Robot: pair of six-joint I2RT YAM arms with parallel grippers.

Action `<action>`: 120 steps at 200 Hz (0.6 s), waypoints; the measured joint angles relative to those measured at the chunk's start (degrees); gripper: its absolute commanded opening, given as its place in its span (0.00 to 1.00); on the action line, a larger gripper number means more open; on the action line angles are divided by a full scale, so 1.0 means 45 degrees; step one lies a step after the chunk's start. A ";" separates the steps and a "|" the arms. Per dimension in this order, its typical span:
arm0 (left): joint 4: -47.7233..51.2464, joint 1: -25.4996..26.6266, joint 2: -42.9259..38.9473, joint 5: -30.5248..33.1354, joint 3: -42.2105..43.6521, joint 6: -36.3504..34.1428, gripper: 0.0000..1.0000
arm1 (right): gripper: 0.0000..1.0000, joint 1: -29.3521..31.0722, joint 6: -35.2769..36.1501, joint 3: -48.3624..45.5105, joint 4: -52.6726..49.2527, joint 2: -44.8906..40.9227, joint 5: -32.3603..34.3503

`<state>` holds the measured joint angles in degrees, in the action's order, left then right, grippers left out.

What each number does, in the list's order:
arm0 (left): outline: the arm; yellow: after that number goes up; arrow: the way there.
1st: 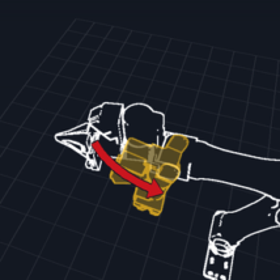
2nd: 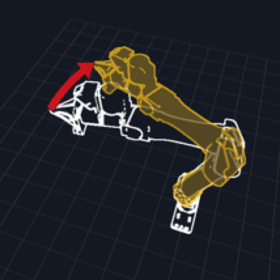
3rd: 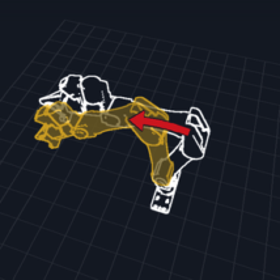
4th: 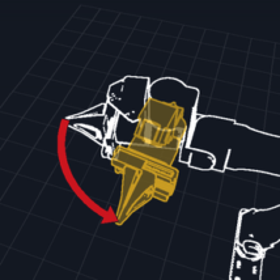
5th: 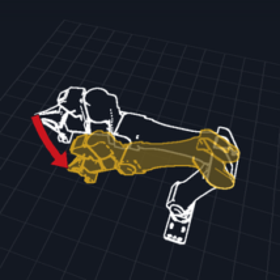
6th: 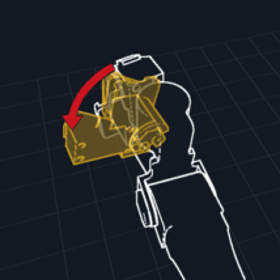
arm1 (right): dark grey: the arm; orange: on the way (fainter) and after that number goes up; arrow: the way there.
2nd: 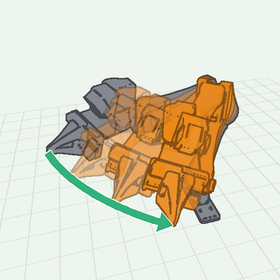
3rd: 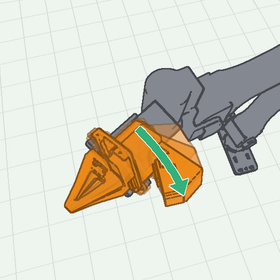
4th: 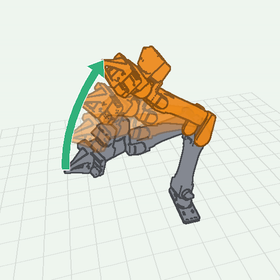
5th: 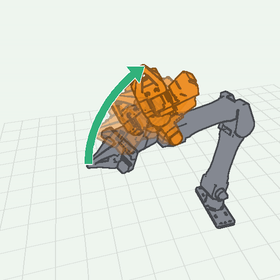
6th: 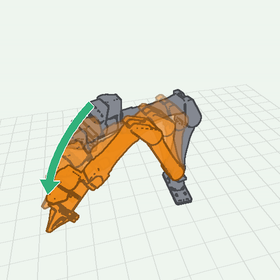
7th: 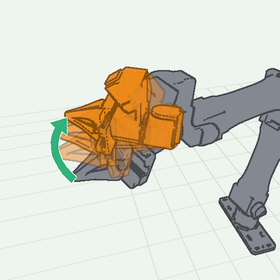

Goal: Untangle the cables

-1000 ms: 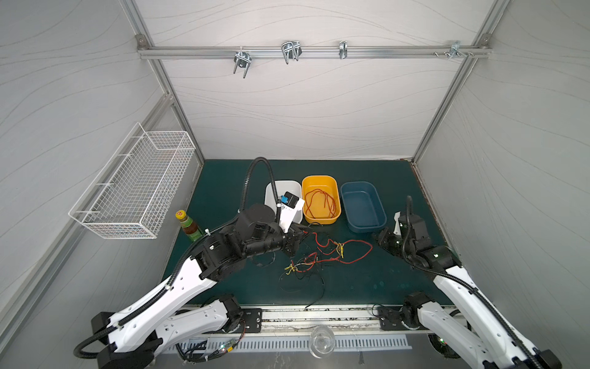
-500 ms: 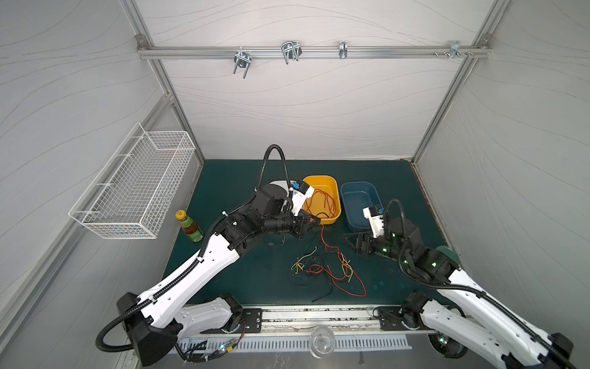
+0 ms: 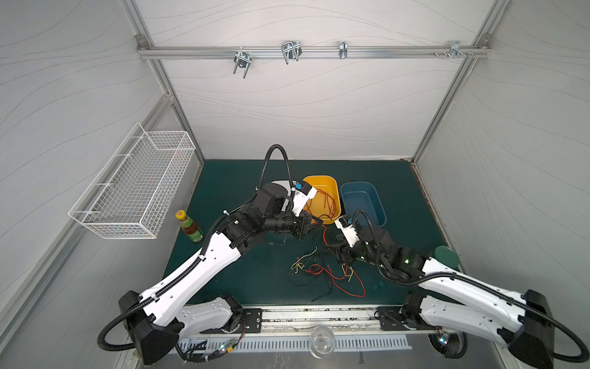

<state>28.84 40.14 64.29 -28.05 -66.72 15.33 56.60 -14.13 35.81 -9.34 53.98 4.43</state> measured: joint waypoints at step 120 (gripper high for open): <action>-0.0209 -0.0087 -0.0607 0.0763 0.0894 -0.0364 0.24 | 0.00 0.0078 0.0685 -0.0087 0.0340 0.0049 0.1797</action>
<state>27.90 39.75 61.56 -24.62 -62.70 13.69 56.95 -11.05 35.42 -7.81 54.19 12.51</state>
